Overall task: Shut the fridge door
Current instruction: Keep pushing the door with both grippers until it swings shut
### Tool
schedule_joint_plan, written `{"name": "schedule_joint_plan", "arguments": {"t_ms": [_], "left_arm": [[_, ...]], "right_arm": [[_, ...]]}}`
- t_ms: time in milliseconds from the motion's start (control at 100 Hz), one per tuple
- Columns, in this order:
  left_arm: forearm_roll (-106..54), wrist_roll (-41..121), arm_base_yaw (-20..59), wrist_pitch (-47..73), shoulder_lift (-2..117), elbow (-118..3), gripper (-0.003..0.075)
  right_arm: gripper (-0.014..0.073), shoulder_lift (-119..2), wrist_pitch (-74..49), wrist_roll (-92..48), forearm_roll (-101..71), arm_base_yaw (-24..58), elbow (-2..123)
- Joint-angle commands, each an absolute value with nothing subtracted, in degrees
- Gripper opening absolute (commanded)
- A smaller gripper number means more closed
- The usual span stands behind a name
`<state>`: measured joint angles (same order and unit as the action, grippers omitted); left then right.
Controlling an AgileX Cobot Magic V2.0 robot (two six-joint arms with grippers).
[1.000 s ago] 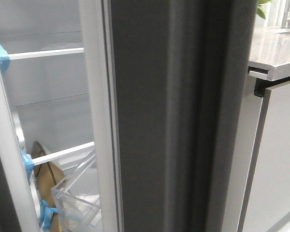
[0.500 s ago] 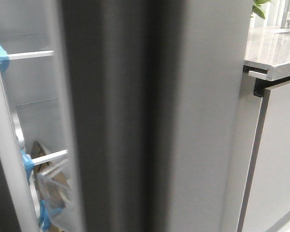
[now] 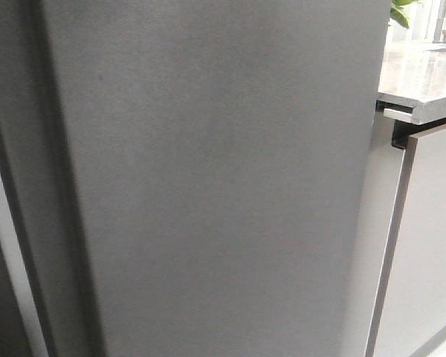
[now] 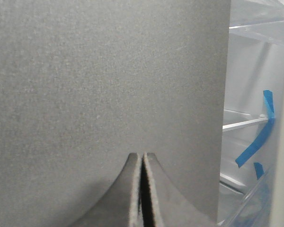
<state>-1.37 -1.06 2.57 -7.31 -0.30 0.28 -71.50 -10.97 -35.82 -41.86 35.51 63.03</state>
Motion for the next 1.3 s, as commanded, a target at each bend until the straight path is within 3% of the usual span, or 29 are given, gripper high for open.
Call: {"name": "schedule_joint_plan", "arguments": {"t_ms": [0,390,800,1010,1290], "left_arm": [[-1.7,-1.3,2.7,-11.5,-1.5,2.3,-0.0020],[-1.7,-1.3,2.7,-11.5,-1.5,2.3,-0.0020],[-1.7,-1.3,2.7,-11.5,-1.5,2.3,-0.0020],[-1.7,-1.3,2.7,-11.5,-1.5,2.3,-0.0020],[-1.7,-1.3,2.7,-11.5,-1.5,2.3,-0.0020]], "right_arm": [[-0.0044,-73.3,-4.8,-36.9,-42.3,35.5,67.4],[-0.0044,-84.9,-5.7,-37.5,-41.7,35.4,76.1],[-0.0044,-86.5,-6.9,-37.5,-41.6,35.1,76.1],[-0.0043,-81.0,-10.0,-37.5,-41.2,31.6,74.2],[-0.0043,-63.4,-12.9,-36.9,-41.2,22.8,62.9]]}}
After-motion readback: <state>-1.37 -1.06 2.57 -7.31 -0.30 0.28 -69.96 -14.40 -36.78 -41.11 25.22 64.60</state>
